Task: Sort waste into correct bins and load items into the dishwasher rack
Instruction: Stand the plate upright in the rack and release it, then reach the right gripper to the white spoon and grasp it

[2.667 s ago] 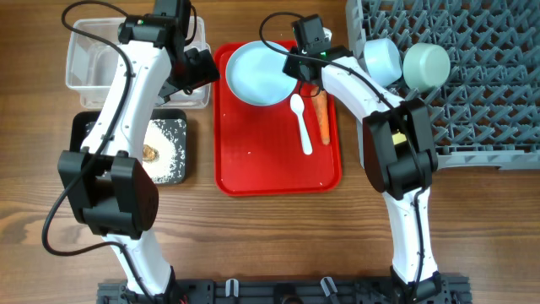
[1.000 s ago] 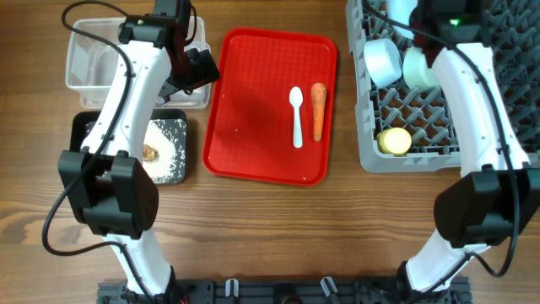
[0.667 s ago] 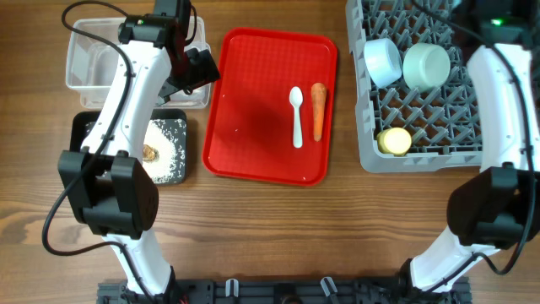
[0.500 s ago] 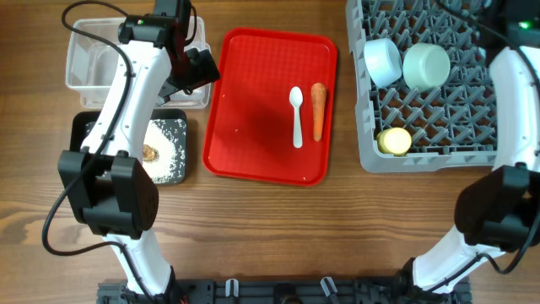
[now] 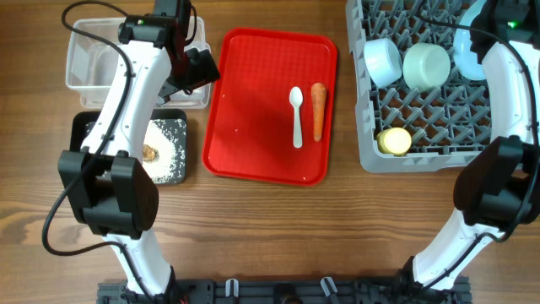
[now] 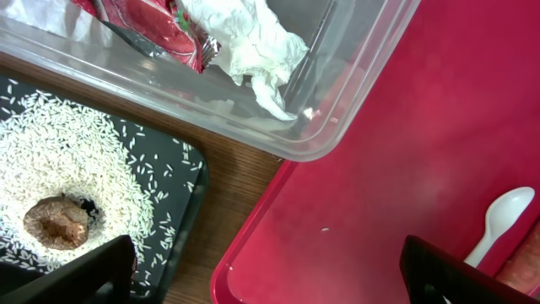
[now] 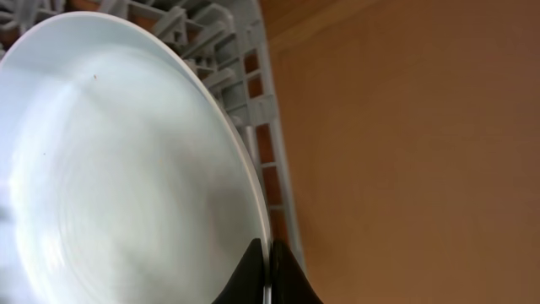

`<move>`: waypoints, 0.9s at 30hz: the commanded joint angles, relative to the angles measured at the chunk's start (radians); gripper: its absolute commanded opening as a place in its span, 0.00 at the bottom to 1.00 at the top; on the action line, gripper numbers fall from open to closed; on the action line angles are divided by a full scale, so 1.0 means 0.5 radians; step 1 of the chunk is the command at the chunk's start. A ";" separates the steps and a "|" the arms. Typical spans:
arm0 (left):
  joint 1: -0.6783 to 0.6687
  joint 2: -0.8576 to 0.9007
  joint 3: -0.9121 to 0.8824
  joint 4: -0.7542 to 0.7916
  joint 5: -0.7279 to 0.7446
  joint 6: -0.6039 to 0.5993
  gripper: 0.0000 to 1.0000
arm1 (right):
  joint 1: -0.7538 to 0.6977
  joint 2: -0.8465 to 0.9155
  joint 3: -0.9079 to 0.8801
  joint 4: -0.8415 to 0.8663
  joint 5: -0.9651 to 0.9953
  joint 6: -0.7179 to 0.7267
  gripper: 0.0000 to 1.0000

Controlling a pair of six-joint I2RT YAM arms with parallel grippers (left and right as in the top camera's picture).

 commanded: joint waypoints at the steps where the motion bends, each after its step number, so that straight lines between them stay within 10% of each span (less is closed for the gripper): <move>1: -0.008 0.015 0.009 0.001 0.002 -0.021 1.00 | 0.018 0.030 0.007 -0.003 -0.091 -0.008 0.14; 2: -0.008 0.015 0.009 0.001 0.002 -0.021 1.00 | 0.028 0.030 0.007 -0.005 -0.092 0.022 0.72; 4: -0.008 0.015 0.009 0.001 0.002 -0.021 1.00 | 0.035 0.030 0.008 0.016 -0.115 0.094 1.00; 11: -0.008 0.015 0.009 0.001 0.002 -0.021 1.00 | 0.040 -0.179 0.009 -0.019 -0.635 0.668 1.00; 20: -0.008 0.015 0.009 0.001 0.002 -0.021 1.00 | 0.073 -0.598 0.006 -0.345 -2.980 1.345 1.00; 27: -0.008 0.015 0.009 0.001 0.002 -0.021 1.00 | 0.691 -0.346 -0.001 -0.731 -2.190 1.572 1.00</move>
